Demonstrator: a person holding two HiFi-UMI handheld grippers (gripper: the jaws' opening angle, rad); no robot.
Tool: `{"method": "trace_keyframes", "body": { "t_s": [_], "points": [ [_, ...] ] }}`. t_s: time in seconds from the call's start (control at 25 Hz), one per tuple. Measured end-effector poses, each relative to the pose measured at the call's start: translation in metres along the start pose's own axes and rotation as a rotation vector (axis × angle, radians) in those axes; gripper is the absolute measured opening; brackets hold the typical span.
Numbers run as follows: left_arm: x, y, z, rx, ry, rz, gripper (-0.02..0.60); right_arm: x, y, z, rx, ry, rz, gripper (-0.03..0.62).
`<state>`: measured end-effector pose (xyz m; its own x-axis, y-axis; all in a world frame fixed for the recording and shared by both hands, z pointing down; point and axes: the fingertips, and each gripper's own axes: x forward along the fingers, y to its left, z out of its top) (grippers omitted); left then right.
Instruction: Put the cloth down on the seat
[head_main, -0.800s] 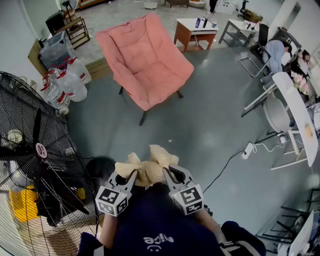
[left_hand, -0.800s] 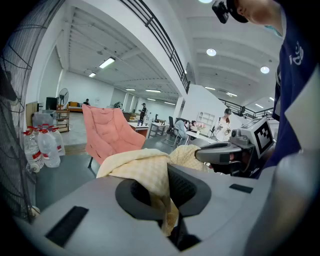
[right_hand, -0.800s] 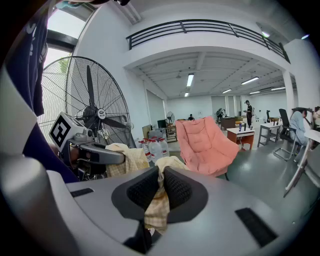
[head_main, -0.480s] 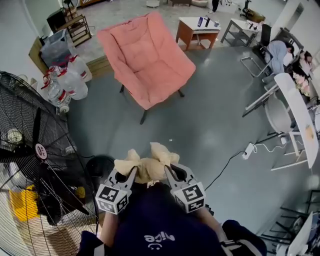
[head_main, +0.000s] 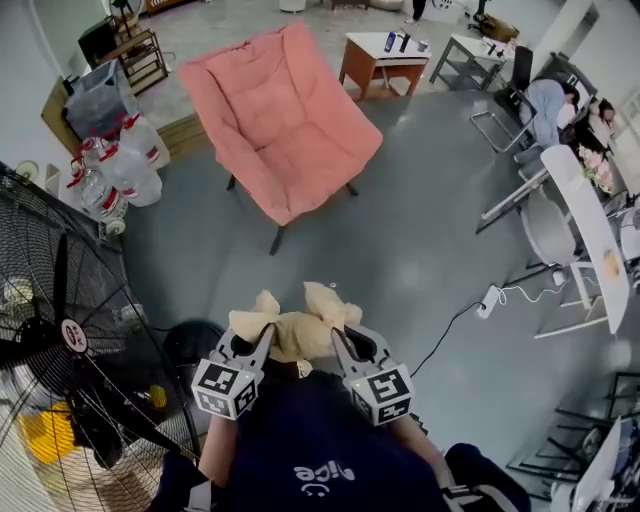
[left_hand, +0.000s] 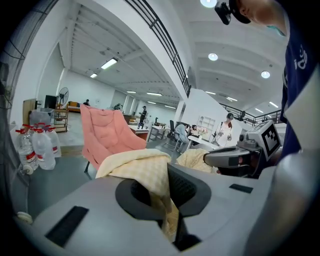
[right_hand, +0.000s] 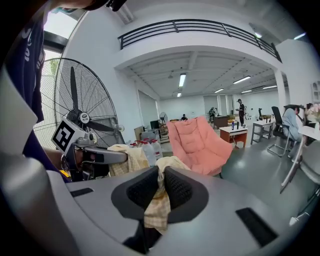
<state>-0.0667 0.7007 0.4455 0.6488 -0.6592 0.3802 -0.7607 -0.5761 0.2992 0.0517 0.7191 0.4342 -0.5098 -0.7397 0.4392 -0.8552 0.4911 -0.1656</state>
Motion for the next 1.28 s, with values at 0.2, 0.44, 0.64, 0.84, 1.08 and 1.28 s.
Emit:
{"method": "trace_keyframes", "body": {
  "t_s": [0.2,0.44,0.64,0.84,1.08,1.28],
  "points": [
    [0.031,0.025,0.026,0.009,-0.007,-0.030,0.046,0.025,-0.021,0.019,0.013,0.010,-0.041,0.066],
    [0.069,0.082,0.052,0.021,-0.004,-0.027,0.045,0.091,-0.042,0.050,-0.013,0.034,-0.025,0.066],
    [0.095,0.140,0.077,0.053,-0.002,-0.034,0.046,0.161,-0.041,0.084,-0.043,0.043,-0.004,0.066],
    [0.120,0.186,0.104,0.027,-0.033,-0.044,0.046,0.201,-0.053,0.106,-0.052,0.038,-0.016,0.066],
    [0.138,0.217,0.117,0.068,0.006,-0.057,0.046,0.227,-0.065,0.113,0.004,0.019,-0.050,0.066],
    [0.153,0.222,0.124,0.087,0.037,-0.080,0.046,0.238,-0.076,0.117,0.041,0.013,-0.063,0.066]
  ]
}}
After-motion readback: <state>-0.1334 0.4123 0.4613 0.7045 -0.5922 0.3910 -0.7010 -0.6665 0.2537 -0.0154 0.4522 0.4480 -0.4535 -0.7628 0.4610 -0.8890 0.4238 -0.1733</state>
